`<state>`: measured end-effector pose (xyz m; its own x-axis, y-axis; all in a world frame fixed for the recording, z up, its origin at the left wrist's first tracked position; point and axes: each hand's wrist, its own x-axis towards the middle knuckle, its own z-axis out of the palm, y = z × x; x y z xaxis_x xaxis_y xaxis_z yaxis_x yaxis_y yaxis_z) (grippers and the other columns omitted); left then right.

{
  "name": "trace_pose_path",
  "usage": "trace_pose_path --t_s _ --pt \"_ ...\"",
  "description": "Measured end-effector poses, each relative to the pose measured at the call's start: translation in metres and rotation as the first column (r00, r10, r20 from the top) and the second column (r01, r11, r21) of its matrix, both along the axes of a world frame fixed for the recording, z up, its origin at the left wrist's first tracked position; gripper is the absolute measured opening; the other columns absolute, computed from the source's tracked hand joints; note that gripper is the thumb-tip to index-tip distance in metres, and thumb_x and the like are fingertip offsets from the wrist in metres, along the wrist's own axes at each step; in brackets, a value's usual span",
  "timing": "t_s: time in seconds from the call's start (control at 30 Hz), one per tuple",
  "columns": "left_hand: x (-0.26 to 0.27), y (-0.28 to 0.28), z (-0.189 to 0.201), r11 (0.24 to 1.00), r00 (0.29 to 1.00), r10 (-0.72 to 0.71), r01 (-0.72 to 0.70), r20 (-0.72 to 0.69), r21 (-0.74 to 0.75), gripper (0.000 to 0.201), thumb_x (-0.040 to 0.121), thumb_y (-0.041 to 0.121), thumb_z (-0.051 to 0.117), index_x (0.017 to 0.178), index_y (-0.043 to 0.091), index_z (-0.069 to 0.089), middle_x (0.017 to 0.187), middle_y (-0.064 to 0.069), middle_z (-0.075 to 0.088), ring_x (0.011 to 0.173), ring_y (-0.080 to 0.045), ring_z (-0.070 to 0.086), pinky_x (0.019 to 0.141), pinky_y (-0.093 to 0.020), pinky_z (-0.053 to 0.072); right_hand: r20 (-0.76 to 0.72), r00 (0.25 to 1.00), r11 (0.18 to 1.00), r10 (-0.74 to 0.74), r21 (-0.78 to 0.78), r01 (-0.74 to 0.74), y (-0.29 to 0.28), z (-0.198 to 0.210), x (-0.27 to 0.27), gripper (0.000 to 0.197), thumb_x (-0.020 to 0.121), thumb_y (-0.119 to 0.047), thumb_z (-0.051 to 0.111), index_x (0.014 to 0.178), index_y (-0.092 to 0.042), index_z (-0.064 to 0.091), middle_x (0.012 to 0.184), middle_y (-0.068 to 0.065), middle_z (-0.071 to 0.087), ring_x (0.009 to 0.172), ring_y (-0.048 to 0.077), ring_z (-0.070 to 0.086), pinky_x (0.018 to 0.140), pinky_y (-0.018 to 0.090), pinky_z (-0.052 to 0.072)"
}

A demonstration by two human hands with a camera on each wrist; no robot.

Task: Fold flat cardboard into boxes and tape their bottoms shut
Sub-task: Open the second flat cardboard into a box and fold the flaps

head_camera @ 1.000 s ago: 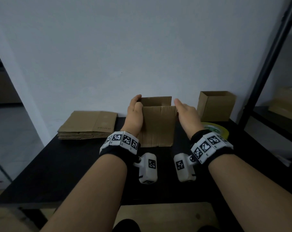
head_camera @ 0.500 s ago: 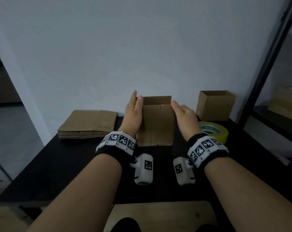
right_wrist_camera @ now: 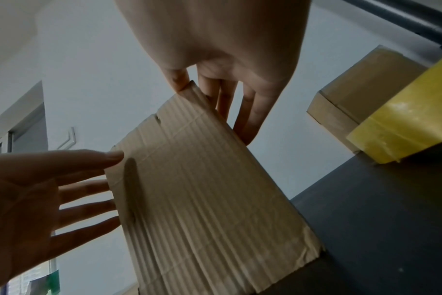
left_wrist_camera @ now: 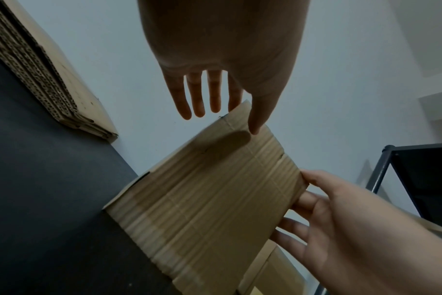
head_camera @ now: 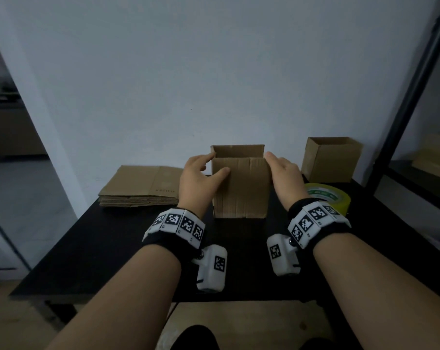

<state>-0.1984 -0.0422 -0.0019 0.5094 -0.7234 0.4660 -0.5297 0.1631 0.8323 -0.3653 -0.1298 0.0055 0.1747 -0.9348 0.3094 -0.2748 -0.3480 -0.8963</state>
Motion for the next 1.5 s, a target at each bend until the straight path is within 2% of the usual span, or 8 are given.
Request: trace_pose_path --t_s 0.2,0.33,0.47,0.63,0.9,1.1,1.3,1.5 --pt "0.005 -0.009 0.000 0.998 0.999 -0.034 0.032 0.038 0.060 0.036 0.080 0.032 0.074 0.113 0.018 0.071 0.120 0.005 0.065 0.115 -0.009 0.056 0.102 -0.031 0.045 0.002 1.000 1.000 -0.007 0.010 0.007 -0.002 0.000 0.001 0.046 0.099 -0.047 0.041 0.090 -0.006 0.061 0.085 0.005 0.059 0.088 0.023 0.056 0.075 0.033 0.037" --pt "0.010 -0.015 -0.003 0.989 0.997 -0.082 0.081 0.003 0.126 0.044 0.076 0.040 0.076 0.086 -0.002 0.069 0.095 -0.012 0.069 0.090 -0.024 0.064 0.083 -0.041 0.055 -0.012 1.000 1.000 -0.006 0.000 0.006 -0.003 0.000 0.000 0.046 0.099 -0.047 0.040 0.089 -0.007 0.060 0.083 0.004 0.058 0.086 0.023 0.055 0.074 0.033 0.036" --pt "0.012 -0.016 -0.004 0.984 0.990 -0.104 0.089 0.095 0.155 0.043 0.079 0.042 0.073 0.085 -0.001 0.068 0.093 -0.009 0.066 0.087 -0.022 0.062 0.078 -0.039 0.054 -0.026 1.000 1.000 0.000 -0.025 -0.001 -0.003 -0.002 -0.002 0.052 0.099 -0.051 0.039 0.087 -0.004 0.059 0.082 0.005 0.058 0.082 0.021 0.054 0.067 0.032 0.036" --pt "0.009 -0.012 0.004 0.984 0.989 -0.086 0.066 0.118 0.164 0.046 0.090 0.046 0.059 0.057 0.014 0.049 0.069 0.003 0.050 0.064 -0.010 0.046 0.056 -0.022 0.031 -0.027 0.998 0.998 0.050 -0.038 -0.051 -0.001 -0.006 -0.004 0.056 0.095 -0.056 0.045 0.096 -0.003 0.063 0.098 0.009 0.061 0.089 0.018 0.058 0.078 0.033 0.043" --pt "0.012 -0.024 0.000 0.986 0.988 -0.029 0.004 0.150 0.167 0.034 0.091 0.047 0.057 0.092 0.014 0.065 0.095 0.003 0.063 0.090 -0.014 0.057 0.077 -0.029 0.046 -0.114 0.993 0.984 0.014 -0.175 -0.034 -0.008 -0.009 -0.002 0.040 0.099 -0.035 0.051 0.093 0.002 0.064 0.098 0.013 0.058 0.093 0.023 0.055 0.076 0.029 0.038" --pt "0.012 -0.026 0.004 0.992 0.999 -0.015 0.009 0.047 0.128 0.039 0.086 0.039 0.066 0.114 0.020 0.047 0.102 0.010 0.054 0.092 -0.012 0.055 0.081 -0.031 0.048 -0.155 0.988 0.981 -0.011 -0.195 -0.020 -0.015 -0.014 0.005 0.033 0.098 -0.032 0.051 0.098 -0.001 0.062 0.106 0.008 0.055 0.096 0.017 0.052 0.078 0.027 0.036" --pt "0.009 -0.029 0.002 0.995 0.999 -0.043 0.042 0.006 0.087 0.035 0.087 0.028 0.066 0.116 0.025 0.047 0.100 0.012 0.057 0.083 -0.008 0.056 0.077 -0.033 0.051 -0.106 0.994 0.986 0.029 -0.162 -0.046 -0.014 -0.010 0.007 0.032 0.095 -0.021 0.056 0.127 -0.021 0.053 0.116 0.004 0.047 0.102 0.012 0.049 0.083 0.021 0.036" --pt "0.007 -0.037 0.006 0.997 1.000 -0.001 0.003 -0.022 0.080 0.045 0.082 0.019 0.070 0.120 0.024 0.046 0.121 0.005 0.040 0.109 -0.020 0.050 0.095 -0.037 0.048 -0.026 0.999 0.999 0.045 -0.011 -0.045 -0.019 -0.007 0.009 0.038 0.093 -0.018 0.060 0.129 -0.018 0.048 0.127 0.005 0.049 0.107 0.012 0.049 0.082 0.020 0.037"
